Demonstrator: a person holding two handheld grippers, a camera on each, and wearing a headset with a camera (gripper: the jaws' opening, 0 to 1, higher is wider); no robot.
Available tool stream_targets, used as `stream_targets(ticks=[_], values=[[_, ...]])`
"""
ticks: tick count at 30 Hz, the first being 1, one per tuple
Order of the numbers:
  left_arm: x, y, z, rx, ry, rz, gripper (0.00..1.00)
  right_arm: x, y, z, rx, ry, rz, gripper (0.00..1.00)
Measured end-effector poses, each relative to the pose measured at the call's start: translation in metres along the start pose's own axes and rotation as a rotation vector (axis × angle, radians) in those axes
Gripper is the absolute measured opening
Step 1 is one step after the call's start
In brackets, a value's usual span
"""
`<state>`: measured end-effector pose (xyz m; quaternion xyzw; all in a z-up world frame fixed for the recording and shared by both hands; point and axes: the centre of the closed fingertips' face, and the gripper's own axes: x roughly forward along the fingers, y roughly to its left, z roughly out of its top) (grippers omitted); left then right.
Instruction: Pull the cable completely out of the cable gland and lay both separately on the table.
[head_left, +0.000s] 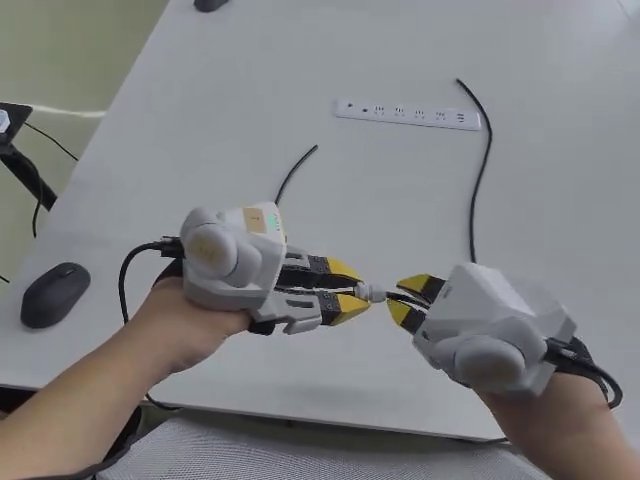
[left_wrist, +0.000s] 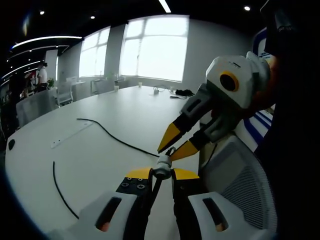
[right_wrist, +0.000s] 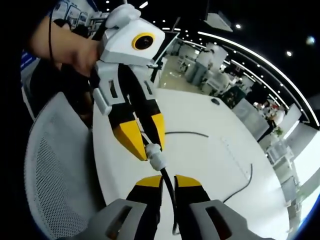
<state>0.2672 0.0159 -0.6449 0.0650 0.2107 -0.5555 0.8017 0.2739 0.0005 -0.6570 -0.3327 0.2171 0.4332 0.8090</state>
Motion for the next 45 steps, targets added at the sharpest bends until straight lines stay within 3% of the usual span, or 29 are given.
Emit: stream_targets(ticks=[3, 5, 12, 20, 35, 45], values=[[-0.001, 0.002, 0.0, -0.008, 0.0, 0.006, 0.15, 0.001, 0.0, 0.0, -0.014, 0.003, -0.001, 0.02], [0.0, 0.002, -0.003, -0.008, 0.011, 0.002, 0.15, 0.002, 0.002, -0.002, 0.028, 0.012, 0.013, 0.02], [-0.001, 0.001, -0.001, -0.012, 0.004, -0.001, 0.15, 0.002, 0.002, -0.003, 0.04, 0.003, 0.008, 0.01], [0.0, 0.0, -0.004, -0.014, 0.007, -0.003, 0.15, -0.001, -0.002, -0.012, 0.107, 0.013, 0.012, 0.0], [0.001, -0.001, -0.001, 0.002, 0.01, -0.009, 0.15, -0.003, -0.018, -0.046, 0.232, 0.055, -0.025, 0.0], [0.003, -0.005, 0.0, -0.001, 0.008, -0.014, 0.15, -0.003, -0.019, -0.068, 0.345, 0.072, -0.049, 0.0]])
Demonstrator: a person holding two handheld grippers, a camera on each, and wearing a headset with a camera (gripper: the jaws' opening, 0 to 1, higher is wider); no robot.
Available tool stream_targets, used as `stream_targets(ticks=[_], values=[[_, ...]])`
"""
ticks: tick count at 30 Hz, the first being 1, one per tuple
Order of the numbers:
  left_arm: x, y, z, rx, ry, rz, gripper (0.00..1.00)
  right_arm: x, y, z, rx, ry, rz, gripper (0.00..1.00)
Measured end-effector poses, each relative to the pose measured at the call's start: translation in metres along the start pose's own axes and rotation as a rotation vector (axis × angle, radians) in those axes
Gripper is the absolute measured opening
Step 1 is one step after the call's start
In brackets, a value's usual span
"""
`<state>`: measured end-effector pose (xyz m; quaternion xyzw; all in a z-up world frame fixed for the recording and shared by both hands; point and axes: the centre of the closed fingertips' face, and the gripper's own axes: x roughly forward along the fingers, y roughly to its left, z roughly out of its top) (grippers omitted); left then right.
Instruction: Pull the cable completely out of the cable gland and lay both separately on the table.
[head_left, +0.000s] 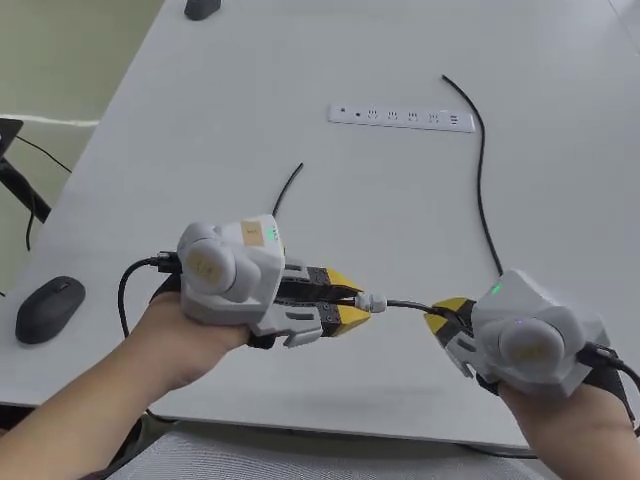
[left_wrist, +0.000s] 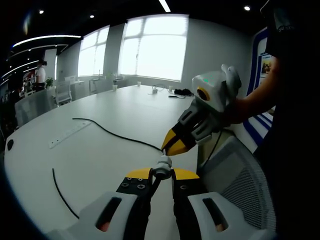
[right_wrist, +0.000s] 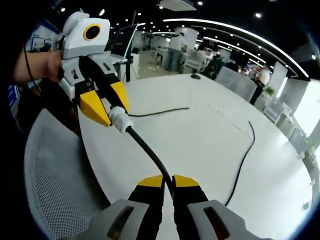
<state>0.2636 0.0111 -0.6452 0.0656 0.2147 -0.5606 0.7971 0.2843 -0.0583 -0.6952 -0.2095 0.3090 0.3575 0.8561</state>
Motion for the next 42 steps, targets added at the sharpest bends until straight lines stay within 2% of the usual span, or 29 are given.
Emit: stream_targets(ticks=[2, 4, 6, 8, 10, 14, 17, 21, 23, 25, 27, 34, 39, 42], values=[[0.0, 0.0, 0.0, -0.004, -0.001, 0.001, 0.15, 0.001, -0.002, -0.006, 0.042, 0.008, 0.001, 0.0], [0.001, 0.0, 0.0, 0.0, -0.003, 0.004, 0.15, 0.002, -0.004, -0.011, 0.122, 0.01, -0.001, 0.0], [0.001, 0.0, 0.002, -0.002, -0.008, 0.005, 0.15, 0.003, -0.01, -0.016, 0.151, 0.015, -0.015, 0.0], [0.001, -0.001, 0.003, -0.003, -0.012, 0.006, 0.15, 0.002, -0.01, -0.021, 0.231, 0.024, -0.011, 0.0], [0.0, 0.0, 0.003, -0.003, -0.015, 0.009, 0.15, 0.003, -0.014, -0.025, 0.232, 0.035, -0.022, 0.0], [0.0, 0.0, 0.003, -0.003, -0.016, 0.015, 0.15, 0.004, -0.018, -0.038, 0.288, 0.063, -0.042, 0.0], [0.001, 0.0, 0.002, -0.007, -0.013, 0.014, 0.15, 0.004, -0.017, -0.041, 0.283, 0.072, -0.042, 0.0], [0.001, -0.002, 0.0, -0.004, -0.004, 0.013, 0.15, 0.003, -0.016, -0.042, 0.234, 0.07, -0.05, 0.01], [0.001, -0.002, 0.0, -0.003, -0.006, 0.017, 0.15, 0.002, -0.015, -0.04, 0.233, 0.057, -0.041, 0.01], [-0.001, -0.001, 0.0, -0.031, -0.007, 0.018, 0.15, -0.001, -0.015, -0.039, 0.214, 0.049, -0.043, 0.02], [-0.002, -0.001, -0.001, -0.018, -0.006, 0.022, 0.15, -0.003, -0.014, -0.037, 0.21, 0.048, -0.038, 0.02], [-0.003, -0.001, -0.002, -0.03, -0.002, 0.029, 0.15, -0.01, -0.013, -0.035, 0.152, 0.045, -0.047, 0.03], [-0.003, -0.003, 0.001, -0.032, -0.007, 0.03, 0.15, -0.02, -0.007, -0.025, 0.086, 0.028, -0.029, 0.09], [-0.003, -0.005, 0.002, -0.032, -0.007, 0.031, 0.15, -0.027, -0.004, -0.014, 0.074, 0.009, -0.02, 0.13]])
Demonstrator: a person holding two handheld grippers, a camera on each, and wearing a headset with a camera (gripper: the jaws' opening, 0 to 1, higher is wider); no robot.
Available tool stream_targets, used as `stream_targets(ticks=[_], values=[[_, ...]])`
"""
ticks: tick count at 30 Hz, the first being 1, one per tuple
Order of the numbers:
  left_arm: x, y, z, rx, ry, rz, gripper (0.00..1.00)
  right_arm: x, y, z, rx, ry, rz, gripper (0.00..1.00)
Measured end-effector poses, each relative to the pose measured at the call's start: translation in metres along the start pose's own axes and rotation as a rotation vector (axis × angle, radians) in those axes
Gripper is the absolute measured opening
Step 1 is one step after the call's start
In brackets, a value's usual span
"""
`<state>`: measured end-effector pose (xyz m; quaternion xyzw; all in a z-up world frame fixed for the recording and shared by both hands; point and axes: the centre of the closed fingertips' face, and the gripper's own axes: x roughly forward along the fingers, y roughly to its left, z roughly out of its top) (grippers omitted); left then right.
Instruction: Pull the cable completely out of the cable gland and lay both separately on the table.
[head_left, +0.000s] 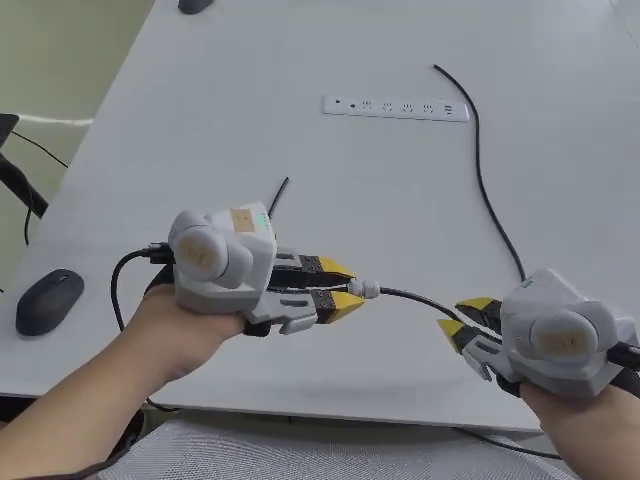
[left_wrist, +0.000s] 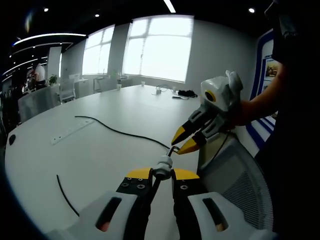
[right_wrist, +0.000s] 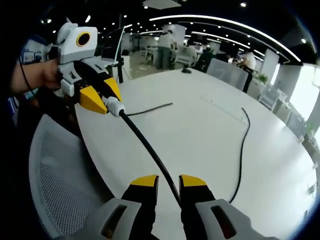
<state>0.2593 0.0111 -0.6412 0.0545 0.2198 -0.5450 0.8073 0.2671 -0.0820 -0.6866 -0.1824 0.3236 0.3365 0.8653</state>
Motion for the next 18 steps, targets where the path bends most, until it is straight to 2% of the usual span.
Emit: stream_targets(ticks=[5, 9, 11, 15, 18], values=[[-0.001, -0.002, 0.0, -0.001, 0.003, 0.001, 0.15, -0.006, 0.014, 0.027, -0.125, -0.036, 0.025, 0.16], [-0.001, -0.003, -0.003, 0.004, 0.012, 0.002, 0.15, -0.001, 0.03, 0.042, -0.234, -0.045, 0.05, 0.16], [-0.001, -0.003, -0.004, 0.008, 0.014, 0.008, 0.15, 0.003, 0.038, 0.047, -0.295, -0.041, 0.062, 0.16], [-0.001, -0.002, -0.004, 0.01, 0.016, 0.012, 0.15, 0.007, 0.046, 0.051, -0.369, -0.034, 0.076, 0.14], [-0.001, -0.002, -0.005, 0.011, 0.018, 0.013, 0.15, 0.008, 0.052, 0.057, -0.391, -0.045, 0.082, 0.12]])
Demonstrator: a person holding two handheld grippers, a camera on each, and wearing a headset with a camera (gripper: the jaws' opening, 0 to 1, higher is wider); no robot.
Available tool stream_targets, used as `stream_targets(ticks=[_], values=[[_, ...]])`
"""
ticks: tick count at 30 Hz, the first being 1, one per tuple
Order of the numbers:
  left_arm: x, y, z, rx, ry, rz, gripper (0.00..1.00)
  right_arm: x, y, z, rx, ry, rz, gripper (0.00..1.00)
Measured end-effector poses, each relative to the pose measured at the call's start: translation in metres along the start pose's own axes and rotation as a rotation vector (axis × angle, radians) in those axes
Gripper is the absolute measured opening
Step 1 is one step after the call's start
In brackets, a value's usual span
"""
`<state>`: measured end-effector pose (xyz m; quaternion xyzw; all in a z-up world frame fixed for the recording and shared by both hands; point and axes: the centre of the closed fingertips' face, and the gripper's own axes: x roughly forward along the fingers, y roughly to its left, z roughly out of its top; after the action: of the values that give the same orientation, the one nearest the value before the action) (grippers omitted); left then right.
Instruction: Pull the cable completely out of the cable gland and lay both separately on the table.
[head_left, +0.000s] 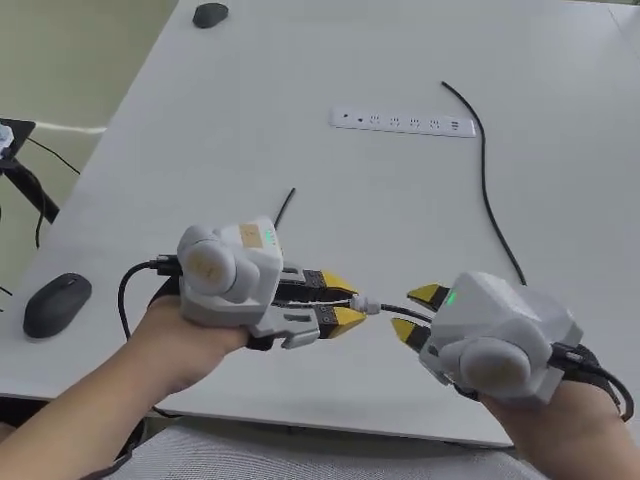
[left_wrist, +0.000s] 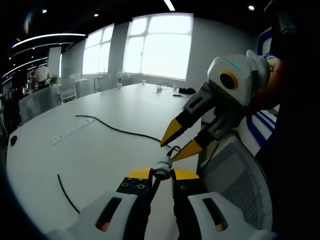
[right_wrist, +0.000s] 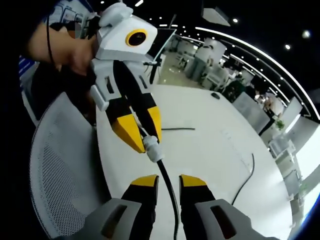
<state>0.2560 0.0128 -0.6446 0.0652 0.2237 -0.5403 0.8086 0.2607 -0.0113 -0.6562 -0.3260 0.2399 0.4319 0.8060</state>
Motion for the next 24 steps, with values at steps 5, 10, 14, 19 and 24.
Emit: stream_targets(ticks=[5, 10, 14, 19, 24], values=[[0.001, 0.002, -0.002, 0.002, 0.006, 0.005, 0.15, 0.005, 0.004, 0.003, -0.05, 0.005, 0.016, 0.09], [0.002, 0.003, -0.002, 0.005, 0.008, 0.009, 0.15, 0.007, 0.006, 0.007, -0.085, 0.0, 0.025, 0.05], [0.002, 0.002, -0.003, 0.006, 0.011, 0.011, 0.15, 0.009, 0.007, 0.007, -0.091, 0.005, 0.025, 0.02], [0.002, 0.003, -0.004, 0.002, 0.01, 0.012, 0.15, 0.011, 0.007, 0.006, -0.08, 0.001, 0.03, 0.01], [0.002, 0.003, -0.006, 0.004, 0.013, 0.008, 0.15, 0.013, 0.008, 0.005, -0.058, -0.003, 0.039, 0.01]])
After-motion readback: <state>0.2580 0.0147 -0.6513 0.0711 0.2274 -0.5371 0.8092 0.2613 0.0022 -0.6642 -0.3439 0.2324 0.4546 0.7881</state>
